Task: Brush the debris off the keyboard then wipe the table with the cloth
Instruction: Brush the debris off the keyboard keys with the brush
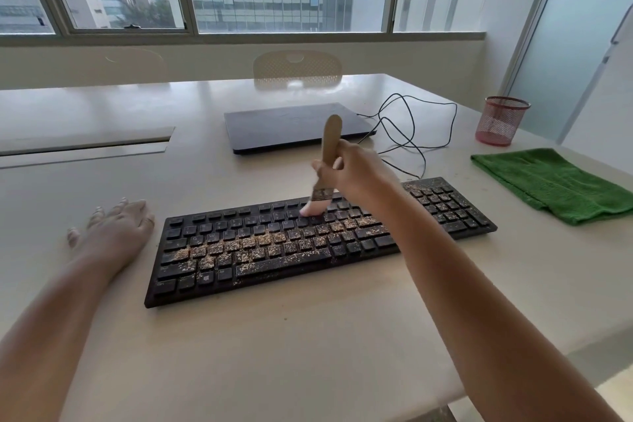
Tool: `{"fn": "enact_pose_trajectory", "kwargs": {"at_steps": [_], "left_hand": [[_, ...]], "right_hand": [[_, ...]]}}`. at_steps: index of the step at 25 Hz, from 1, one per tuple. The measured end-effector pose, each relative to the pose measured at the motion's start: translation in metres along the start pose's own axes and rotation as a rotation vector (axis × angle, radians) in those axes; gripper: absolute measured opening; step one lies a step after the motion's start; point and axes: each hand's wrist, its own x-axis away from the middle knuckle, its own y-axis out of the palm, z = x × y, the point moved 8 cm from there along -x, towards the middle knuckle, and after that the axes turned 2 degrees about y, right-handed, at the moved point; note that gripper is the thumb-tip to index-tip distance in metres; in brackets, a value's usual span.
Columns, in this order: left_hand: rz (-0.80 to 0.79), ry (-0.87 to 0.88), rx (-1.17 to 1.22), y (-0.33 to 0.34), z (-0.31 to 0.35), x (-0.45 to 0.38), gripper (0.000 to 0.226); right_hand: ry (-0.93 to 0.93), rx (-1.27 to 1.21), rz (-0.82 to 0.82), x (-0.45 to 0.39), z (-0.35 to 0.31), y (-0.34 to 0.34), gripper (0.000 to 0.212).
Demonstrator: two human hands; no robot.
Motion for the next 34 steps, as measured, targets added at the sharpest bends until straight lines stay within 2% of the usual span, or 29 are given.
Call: {"fn": "enact_pose_trajectory", "kwargs": {"at_steps": [3, 4, 7, 9, 14, 16, 18, 20, 22, 25, 29, 31, 34], "left_hand": [[-0.004, 0.000, 0.002, 0.000, 0.000, 0.003, 0.051], [-0.003, 0.003, 0.003, 0.000, 0.001, 0.003, 0.051], [-0.001, 0.003, 0.004, -0.002, 0.002, 0.003, 0.051], [-0.003, 0.006, -0.002, -0.002, 0.002, 0.003, 0.051], [-0.009, 0.004, -0.007, -0.002, 0.002, 0.003, 0.051], [-0.006, 0.006, -0.010, -0.002, 0.002, 0.003, 0.052], [-0.003, 0.004, -0.010, -0.002, 0.001, 0.003, 0.052], [-0.003, 0.004, -0.005, -0.002, 0.001, 0.004, 0.052], [-0.004, 0.004, 0.003, -0.003, 0.003, 0.005, 0.052], [-0.007, 0.003, 0.004, -0.002, 0.003, 0.006, 0.052], [-0.005, 0.000, -0.006, -0.004, 0.003, 0.005, 0.052], [-0.008, -0.004, 0.002, -0.004, 0.004, 0.005, 0.052], [-0.011, -0.002, -0.002, -0.004, 0.005, 0.006, 0.053]], "right_hand": [[0.189, 0.138, 0.115, -0.001, 0.032, -0.032, 0.025], [0.200, 0.118, 0.146, -0.001, 0.035, -0.037, 0.025], [0.080, -0.095, 0.056, -0.004, 0.018, -0.018, 0.025], [0.062, -0.073, 0.007, -0.003, 0.015, -0.011, 0.021], [0.358, 0.094, 0.168, 0.001, 0.067, -0.054, 0.026], [0.328, 0.006, 0.208, -0.002, 0.067, -0.057, 0.026], [0.185, -0.101, 0.105, -0.006, 0.047, -0.041, 0.027], [0.103, -0.100, -0.020, -0.006, 0.035, -0.026, 0.028], [0.173, -0.022, 0.008, -0.005, 0.047, -0.034, 0.027], [0.366, 0.111, 0.155, 0.000, 0.078, -0.060, 0.025], [0.235, -0.017, 0.175, -0.008, 0.062, -0.055, 0.020], [0.187, 0.020, 0.137, -0.009, 0.052, -0.047, 0.017], [0.244, 0.123, 0.071, -0.005, 0.054, -0.043, 0.020]]}}
